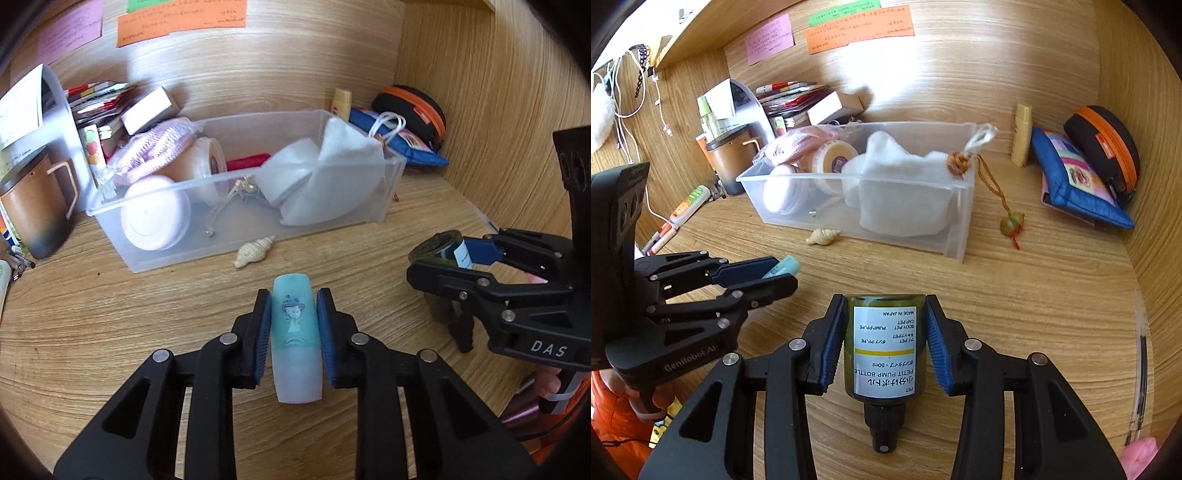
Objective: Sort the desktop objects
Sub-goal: 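Carry the pump bottle and light-blue tube over the clear box with both grippers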
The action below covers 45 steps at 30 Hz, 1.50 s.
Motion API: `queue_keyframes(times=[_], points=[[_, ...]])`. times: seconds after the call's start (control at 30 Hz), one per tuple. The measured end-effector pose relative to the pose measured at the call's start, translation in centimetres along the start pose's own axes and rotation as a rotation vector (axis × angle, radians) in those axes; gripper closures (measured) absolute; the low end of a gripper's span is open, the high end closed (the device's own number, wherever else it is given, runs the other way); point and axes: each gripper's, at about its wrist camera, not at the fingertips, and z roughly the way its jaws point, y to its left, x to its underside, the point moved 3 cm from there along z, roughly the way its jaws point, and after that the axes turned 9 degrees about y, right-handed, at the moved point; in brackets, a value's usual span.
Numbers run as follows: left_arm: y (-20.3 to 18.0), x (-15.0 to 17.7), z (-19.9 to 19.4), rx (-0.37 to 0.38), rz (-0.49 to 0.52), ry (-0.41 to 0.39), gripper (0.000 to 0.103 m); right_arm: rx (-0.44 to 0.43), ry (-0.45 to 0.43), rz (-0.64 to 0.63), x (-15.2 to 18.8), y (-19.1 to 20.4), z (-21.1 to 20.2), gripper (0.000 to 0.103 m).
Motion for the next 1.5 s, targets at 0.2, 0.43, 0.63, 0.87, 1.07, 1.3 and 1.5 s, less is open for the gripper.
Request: queue_keyframes(times=[0.2,0.43,0.63,0.87,1.07,1.3,1.5], points=[[1.4,-0.8,-1.8,0.046,-0.035,-0.053,0.079,0.002,-0.027,-0.022,-1.3,1.1,-0.6,0.065],[2.8,-1.8,-3.5,0.042,-0.036,-0.100,0.079,0.012,-0.080,-0.049,-2.8,2.2,-2.0,0.065],[3.7,-3.2,-4.9,0.029,-0.027,-0.146,0.079,0.013,-0.123,-0.057,-4.5,2.9,-3.3,0.065],[4.7,-3.9,-5.7,0.016,-0.032,-0.164,0.079,0.001,-0.158,-0.081,-6.5,3.8,-4.1,0.065],[5.7,-4.8,-5.9,-0.018,-0.046,-0.182,0.079,-0.013,-0.171,-0.105,-8.1,4.4,-4.1,0.065],[6.8,-6.2,-5.9,-0.008,-0.067,-0.197,0.079,-0.034,-0.180,-0.126,-9.9,4.9,-3.8,0.065],[6.6,-7.2,-5.3,-0.008,-0.040,-0.192,0.079,-0.042,-0.171,-0.117,-11.4,4.4,-2.7,0.065]])
